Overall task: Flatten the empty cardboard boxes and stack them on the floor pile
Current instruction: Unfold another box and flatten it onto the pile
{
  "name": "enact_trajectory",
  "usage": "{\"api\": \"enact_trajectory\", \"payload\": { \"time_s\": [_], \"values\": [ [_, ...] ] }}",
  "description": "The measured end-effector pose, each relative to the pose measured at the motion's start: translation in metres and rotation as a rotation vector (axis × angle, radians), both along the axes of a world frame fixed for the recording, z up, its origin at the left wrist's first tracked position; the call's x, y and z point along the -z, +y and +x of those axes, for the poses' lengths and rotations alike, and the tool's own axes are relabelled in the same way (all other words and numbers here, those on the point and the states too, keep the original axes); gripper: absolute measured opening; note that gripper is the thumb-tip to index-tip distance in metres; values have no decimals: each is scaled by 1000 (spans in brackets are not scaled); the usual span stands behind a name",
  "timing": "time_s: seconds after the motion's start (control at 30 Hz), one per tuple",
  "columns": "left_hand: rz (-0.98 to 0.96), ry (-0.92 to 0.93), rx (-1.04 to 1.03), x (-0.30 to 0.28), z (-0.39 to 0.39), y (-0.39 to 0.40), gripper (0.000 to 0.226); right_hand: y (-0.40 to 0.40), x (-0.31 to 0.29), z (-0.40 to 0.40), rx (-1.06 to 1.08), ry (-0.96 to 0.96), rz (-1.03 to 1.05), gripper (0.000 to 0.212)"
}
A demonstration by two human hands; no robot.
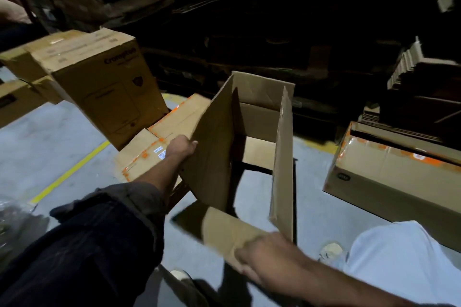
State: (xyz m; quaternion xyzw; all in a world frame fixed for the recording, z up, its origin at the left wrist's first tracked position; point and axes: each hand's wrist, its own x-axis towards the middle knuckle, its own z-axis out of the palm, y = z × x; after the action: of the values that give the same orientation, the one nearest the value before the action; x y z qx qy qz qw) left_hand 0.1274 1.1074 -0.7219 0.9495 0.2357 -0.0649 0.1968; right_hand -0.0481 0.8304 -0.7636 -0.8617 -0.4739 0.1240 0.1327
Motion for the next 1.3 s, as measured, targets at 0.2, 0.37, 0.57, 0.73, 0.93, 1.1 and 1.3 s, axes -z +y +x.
{"api": "enact_trajectory", "payload": {
  "time_s": [0.2, 0.37, 0.57, 0.73, 0.93, 1.1, 1.3],
  "values": [
    [28, -155, 13, 5, -9, -15, 26, -14, -4, 20, 458, -30, 47, 36],
    [361, -530, 208, 28, -35, -25, 18, -13, 1, 42, 821, 35, 157, 68],
    [315, -88, 570, 79, -78, -43, 65, -20, 28, 53, 898, 510, -55, 132],
    [-45, -291, 176, 111, -128, -39, 118, -6, 47, 51, 880, 258, -93, 118],
    [-161, -340, 91, 96, -119, -41, 122, 8, 65, 64, 962, 54, -144, 99],
    [-172, -301, 94, 94, -110, -49, 120, 0, 79, 82, 1067, 170, -26, 80],
    [-442, -270, -11, 87, -93, -78, 115, -7, 44, 86, 1335, 120, 384, 37]
  ]
}}
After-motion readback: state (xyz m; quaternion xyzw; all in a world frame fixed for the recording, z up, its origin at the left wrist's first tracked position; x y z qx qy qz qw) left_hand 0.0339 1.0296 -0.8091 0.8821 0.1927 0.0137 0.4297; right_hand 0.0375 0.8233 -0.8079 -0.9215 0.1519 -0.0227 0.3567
